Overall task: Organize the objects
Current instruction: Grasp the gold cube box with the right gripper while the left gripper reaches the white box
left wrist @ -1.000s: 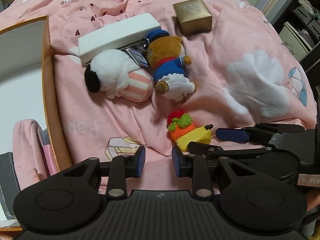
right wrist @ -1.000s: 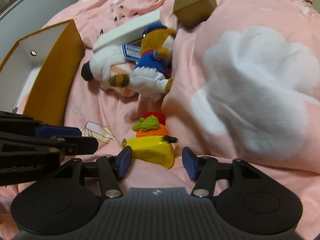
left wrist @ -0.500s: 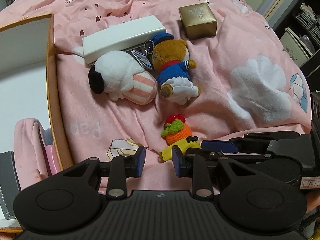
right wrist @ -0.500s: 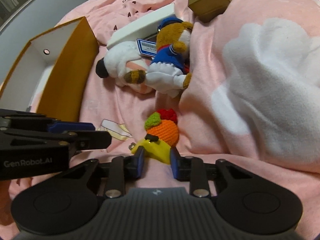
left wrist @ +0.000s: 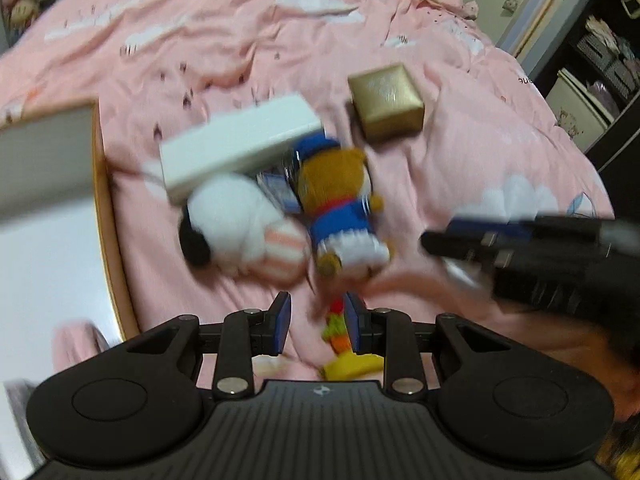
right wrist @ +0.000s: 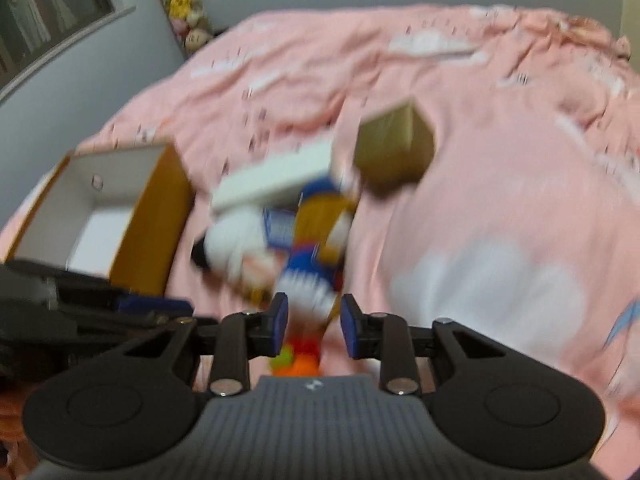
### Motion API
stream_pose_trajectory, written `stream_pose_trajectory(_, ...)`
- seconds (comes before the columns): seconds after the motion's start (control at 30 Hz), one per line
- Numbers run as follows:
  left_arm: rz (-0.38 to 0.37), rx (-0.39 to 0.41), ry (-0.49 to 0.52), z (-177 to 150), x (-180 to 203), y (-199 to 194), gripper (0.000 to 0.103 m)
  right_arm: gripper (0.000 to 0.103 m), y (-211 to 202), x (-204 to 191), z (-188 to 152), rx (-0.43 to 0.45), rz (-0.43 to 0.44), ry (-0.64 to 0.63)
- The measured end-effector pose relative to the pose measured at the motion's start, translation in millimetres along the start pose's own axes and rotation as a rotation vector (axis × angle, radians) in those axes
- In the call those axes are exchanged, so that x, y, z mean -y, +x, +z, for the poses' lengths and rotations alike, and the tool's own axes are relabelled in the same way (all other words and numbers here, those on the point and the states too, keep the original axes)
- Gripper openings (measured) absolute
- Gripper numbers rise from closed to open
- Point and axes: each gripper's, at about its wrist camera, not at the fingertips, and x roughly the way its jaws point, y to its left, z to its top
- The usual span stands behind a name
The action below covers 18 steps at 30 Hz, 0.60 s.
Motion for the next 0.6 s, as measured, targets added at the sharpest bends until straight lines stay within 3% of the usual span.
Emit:
stream_pose_trajectory(0.2,0.088,0.054,0.144,35,-2,1,0.032,0.047,5,35,58,0.091,-0.042,0.086)
stream_pose_trajectory(0.33,0.132,0.049,0.262,58,-2,17,0.036,0.048,25,64,88,0.099,-0.014,0.194)
stream_pose_trajectory(0.43,0.161,0.031,0.383,69,2,36,0.042,0.048,47,81,97,0.063,-0.007,0.256)
stream_pose_trajectory(0.53,0.225,0.033,0.532,72,8,59,0.058,0.055,67,96,95,0.032,0.025,0.323)
stream_pose_trajectory(0.6,0.276,0.034,0.620,73,11,74,0.060,0.058,77,103,92,0.020,0.074,0.361)
